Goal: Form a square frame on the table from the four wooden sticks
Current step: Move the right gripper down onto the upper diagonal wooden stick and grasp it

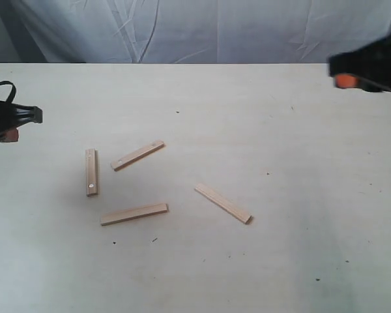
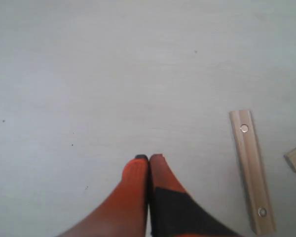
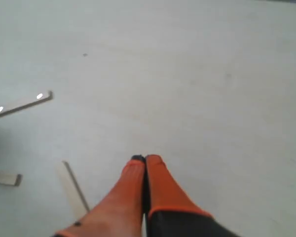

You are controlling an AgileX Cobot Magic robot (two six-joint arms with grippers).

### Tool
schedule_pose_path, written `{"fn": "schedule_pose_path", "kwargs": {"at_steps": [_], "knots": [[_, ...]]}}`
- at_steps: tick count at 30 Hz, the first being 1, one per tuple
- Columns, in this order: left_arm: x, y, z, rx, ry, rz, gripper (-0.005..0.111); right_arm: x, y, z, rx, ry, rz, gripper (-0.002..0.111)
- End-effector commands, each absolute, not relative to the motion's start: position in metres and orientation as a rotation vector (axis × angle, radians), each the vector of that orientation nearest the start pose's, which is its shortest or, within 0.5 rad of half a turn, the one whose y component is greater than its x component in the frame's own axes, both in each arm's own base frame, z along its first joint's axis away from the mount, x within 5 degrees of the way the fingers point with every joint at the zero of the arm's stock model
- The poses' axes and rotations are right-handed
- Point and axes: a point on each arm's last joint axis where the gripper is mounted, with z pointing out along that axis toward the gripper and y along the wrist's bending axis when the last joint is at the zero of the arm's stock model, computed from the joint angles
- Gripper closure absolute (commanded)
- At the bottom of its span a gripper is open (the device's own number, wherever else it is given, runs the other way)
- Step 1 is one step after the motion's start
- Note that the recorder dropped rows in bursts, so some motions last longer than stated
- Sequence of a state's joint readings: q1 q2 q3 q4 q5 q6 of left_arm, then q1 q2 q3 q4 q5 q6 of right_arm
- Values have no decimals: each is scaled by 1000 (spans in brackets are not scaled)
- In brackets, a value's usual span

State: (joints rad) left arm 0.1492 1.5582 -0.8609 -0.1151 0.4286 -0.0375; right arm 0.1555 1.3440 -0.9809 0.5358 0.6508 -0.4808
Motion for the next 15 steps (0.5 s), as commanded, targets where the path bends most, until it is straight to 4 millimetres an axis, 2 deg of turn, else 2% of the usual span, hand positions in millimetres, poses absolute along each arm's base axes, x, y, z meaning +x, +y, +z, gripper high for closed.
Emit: {"fn": "schedule_pose_path", "kwargs": {"at_steps": [1,4,8,11,15], "knots": [[301,45,196,-412,2570,-83,107,344,149,269,-721,2522,605,109],[303,46,192,-415,2575,-82,107,375,208,240,-949,2562,649,109],[305,54,186,-457,2570,-76,107,396,275,204,-1219,2564,607,109],[306,58,183,-495,2556,-80,107,404,311,178,-1291,2587,539,109],[308,59,183,-503,2535,-80,107,408,342,163,-1294,2573,429,109]]}}
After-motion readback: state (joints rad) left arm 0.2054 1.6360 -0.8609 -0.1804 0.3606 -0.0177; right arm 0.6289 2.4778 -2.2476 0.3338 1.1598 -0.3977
